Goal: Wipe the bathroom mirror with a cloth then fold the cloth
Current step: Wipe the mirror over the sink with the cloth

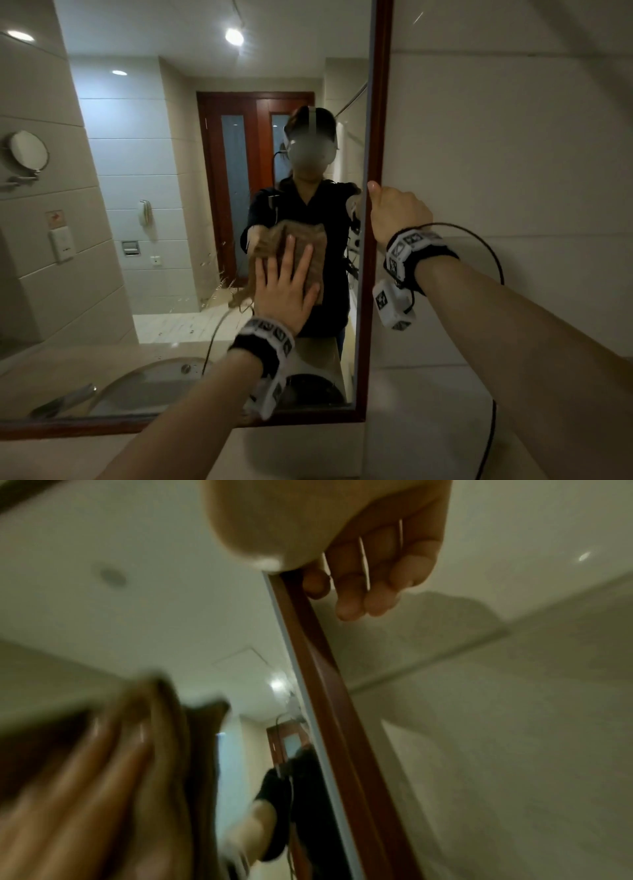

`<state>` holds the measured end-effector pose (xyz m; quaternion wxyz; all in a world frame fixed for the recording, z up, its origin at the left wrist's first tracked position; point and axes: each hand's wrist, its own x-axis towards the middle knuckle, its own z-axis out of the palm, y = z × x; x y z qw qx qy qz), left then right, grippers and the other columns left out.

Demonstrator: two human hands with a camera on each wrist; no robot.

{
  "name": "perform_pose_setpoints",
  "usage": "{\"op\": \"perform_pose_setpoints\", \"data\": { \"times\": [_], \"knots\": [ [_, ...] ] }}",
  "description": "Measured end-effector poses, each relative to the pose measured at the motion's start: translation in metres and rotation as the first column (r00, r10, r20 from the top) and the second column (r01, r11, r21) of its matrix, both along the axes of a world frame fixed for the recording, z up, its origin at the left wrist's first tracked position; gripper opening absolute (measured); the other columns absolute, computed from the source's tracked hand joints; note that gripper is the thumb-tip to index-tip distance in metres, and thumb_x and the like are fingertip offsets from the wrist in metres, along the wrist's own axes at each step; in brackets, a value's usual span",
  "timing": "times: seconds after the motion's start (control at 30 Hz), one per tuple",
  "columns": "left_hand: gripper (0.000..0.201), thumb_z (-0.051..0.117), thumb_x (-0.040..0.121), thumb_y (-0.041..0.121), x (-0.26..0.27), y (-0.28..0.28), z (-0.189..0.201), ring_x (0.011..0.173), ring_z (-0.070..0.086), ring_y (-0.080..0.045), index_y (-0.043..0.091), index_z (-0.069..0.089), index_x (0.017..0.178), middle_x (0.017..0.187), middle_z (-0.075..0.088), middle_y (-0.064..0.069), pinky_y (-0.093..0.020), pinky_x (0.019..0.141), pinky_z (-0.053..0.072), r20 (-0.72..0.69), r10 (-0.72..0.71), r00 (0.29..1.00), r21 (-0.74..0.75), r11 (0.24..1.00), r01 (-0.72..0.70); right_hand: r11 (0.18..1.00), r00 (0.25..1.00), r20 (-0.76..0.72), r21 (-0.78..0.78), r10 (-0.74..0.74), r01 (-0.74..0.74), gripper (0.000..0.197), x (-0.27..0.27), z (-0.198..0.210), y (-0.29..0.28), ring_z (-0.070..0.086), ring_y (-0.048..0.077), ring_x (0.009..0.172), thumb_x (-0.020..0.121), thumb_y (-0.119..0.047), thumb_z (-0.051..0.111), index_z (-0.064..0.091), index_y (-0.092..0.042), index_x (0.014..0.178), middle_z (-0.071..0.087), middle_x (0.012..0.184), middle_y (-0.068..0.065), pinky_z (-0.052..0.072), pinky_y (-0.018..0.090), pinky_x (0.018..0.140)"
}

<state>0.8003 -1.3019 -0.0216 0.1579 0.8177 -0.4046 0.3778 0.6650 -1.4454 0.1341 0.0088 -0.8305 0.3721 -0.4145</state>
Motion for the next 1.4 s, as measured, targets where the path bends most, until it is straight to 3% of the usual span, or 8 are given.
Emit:
{"op": "perform_pose_setpoints", "data": {
  "times": [0.13,0.23,0.5,0.6,0.97,1.07,1.3,1.4],
  "knots": [
    [0.075,0.026,0.095,0.061,0.014,-0.006,0.094,0.149,-0.005,-0.040,0.029,-0.002,0.158,0.164,-0.014,-0.009,-0.055,0.119,-0.006,0.054,0.005,0.999,-0.113,0.994,0.001,0.997,0.999,-0.031,0.062,-0.043,0.045,0.063,0.003,-0.016,0.006,0.062,0.034,0.095,0.102,-0.050,0.021,0.066,-0.007,0.111,0.066,0.106,0.018,0.040,0.033,0.073],
    [0.074,0.027,0.097,0.059,0.019,-0.003,0.113,0.150,-0.004,-0.039,0.027,0.002,0.158,0.165,-0.008,-0.011,-0.057,0.121,-0.001,0.110,0.029,0.994,-0.125,0.992,-0.015,0.999,0.999,-0.049,0.042,-0.013,0.015,0.061,-0.001,-0.017,0.002,0.061,0.035,0.097,0.103,-0.048,0.019,0.064,-0.008,0.113,0.065,0.107,0.019,0.044,0.036,0.077],
    [0.073,0.040,0.092,0.054,0.012,0.019,-0.044,0.140,0.031,-0.039,0.029,0.018,0.157,0.165,0.004,-0.006,-0.055,0.116,0.013,0.103,-0.054,0.993,0.146,0.988,0.039,0.999,0.998,0.055,0.042,0.023,-0.025,0.065,0.004,-0.024,-0.002,0.062,0.038,0.089,0.101,-0.050,0.016,0.063,-0.007,0.107,0.065,0.100,0.022,0.045,0.037,0.072],
    [0.074,0.041,0.090,0.055,0.013,0.025,-0.051,0.139,0.032,-0.036,0.032,0.018,0.157,0.165,0.003,-0.004,-0.054,0.116,0.011,0.042,-0.033,0.999,0.204,0.979,0.024,0.998,1.000,0.028,0.061,-0.006,0.004,0.065,0.003,-0.021,-0.001,0.061,0.039,0.090,0.101,-0.050,0.016,0.064,-0.007,0.108,0.064,0.101,0.023,0.045,0.038,0.074],
    [0.075,0.022,0.095,0.063,0.038,0.028,0.149,0.150,-0.002,-0.038,0.028,0.001,0.158,0.165,-0.007,-0.009,-0.055,0.121,0.000,0.075,0.085,0.994,-0.141,0.987,-0.074,0.990,1.000,0.008,0.141,-0.024,0.023,0.065,0.003,-0.017,0.003,0.061,0.037,0.095,0.102,-0.050,0.016,0.063,-0.008,0.115,0.064,0.107,0.021,0.047,0.039,0.081],
    [0.075,0.023,0.096,0.063,0.036,0.027,0.117,0.150,0.003,-0.040,0.026,0.003,0.158,0.165,-0.003,-0.012,-0.056,0.121,0.003,0.061,0.086,0.994,-0.179,0.981,-0.074,0.986,1.000,-0.002,0.166,-0.029,0.029,0.066,0.004,-0.017,0.003,0.060,0.037,0.098,0.101,-0.052,0.015,0.063,-0.009,0.117,0.063,0.110,0.021,0.046,0.040,0.083],
    [0.082,0.033,0.090,0.062,0.021,0.044,-0.066,0.146,0.014,-0.044,0.023,0.009,0.158,0.164,-0.004,-0.013,-0.060,0.115,0.018,-0.084,0.073,0.994,-0.066,0.995,-0.078,0.987,0.999,0.012,0.155,-0.032,0.030,0.066,0.006,-0.018,0.002,0.060,0.038,0.099,0.101,-0.051,0.015,0.063,-0.009,0.117,0.063,0.110,0.022,0.045,0.040,0.083],
    [0.083,0.033,0.090,0.063,0.022,0.046,-0.071,0.145,0.016,-0.045,0.025,0.004,0.158,0.164,-0.007,-0.012,-0.062,0.113,0.024,-0.151,0.068,0.986,-0.052,0.996,-0.076,0.986,0.999,0.010,0.164,-0.035,0.033,0.066,0.007,-0.017,0.002,0.060,0.038,0.100,0.101,-0.051,0.016,0.063,-0.008,0.117,0.063,0.111,0.022,0.045,0.041,0.084]
  ]
}}
